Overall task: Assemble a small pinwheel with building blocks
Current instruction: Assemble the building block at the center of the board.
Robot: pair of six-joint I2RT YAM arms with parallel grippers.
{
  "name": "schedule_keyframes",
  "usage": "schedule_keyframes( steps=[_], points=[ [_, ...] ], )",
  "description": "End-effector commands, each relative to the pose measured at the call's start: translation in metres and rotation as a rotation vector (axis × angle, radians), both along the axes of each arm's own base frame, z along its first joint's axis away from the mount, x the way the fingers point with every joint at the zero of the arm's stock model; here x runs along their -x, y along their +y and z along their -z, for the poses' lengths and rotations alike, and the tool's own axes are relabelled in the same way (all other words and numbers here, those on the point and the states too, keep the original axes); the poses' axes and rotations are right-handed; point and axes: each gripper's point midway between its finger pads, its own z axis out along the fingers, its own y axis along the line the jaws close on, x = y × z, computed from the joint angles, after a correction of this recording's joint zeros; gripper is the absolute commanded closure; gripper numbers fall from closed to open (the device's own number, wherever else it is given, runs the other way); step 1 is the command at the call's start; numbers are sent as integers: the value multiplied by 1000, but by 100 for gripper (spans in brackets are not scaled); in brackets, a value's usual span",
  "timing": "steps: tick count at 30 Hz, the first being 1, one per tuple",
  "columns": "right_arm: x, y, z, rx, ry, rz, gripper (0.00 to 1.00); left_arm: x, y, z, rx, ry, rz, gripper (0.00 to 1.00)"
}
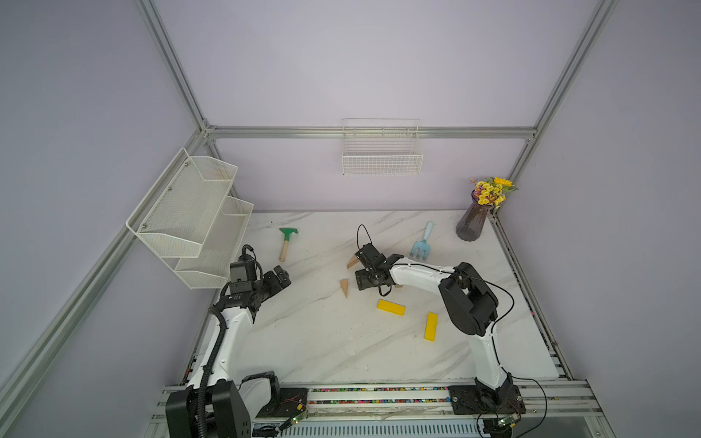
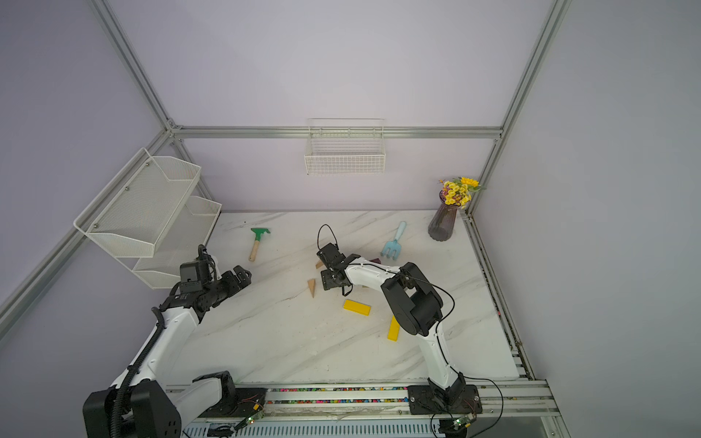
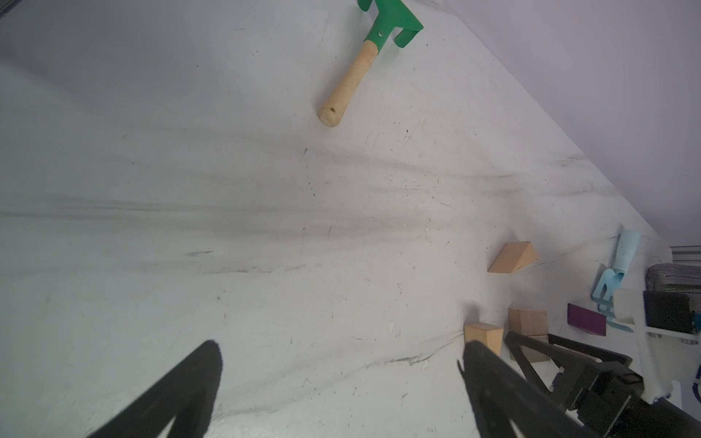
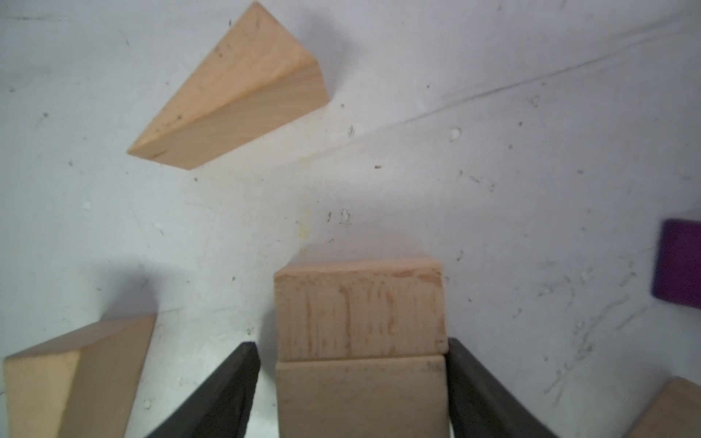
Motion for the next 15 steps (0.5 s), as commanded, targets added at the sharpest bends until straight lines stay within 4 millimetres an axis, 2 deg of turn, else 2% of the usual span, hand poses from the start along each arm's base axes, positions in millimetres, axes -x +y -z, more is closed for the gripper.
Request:
schedule_keyframes(
  steps=[1,5,8,12,15],
  points=[
    [3,-2,-14,-14,6,6,20,-1,1,-3,-19,-28,19,0],
    [-2,2,-49,-55,-45,-19,18,-1,1,-2,-24,-28,24,0],
    [-13,-1,-62,-77,-71,-14,18,-1,0,-2,-22,-28,25,0],
    [-35,-12,-59,-67,-82,12,19,-1,0,-2,-22,-29,28,0],
    [-52,-17,-48,-63,-73,23,28,-2,-1,-2,-20,-31,33,0]
  ],
)
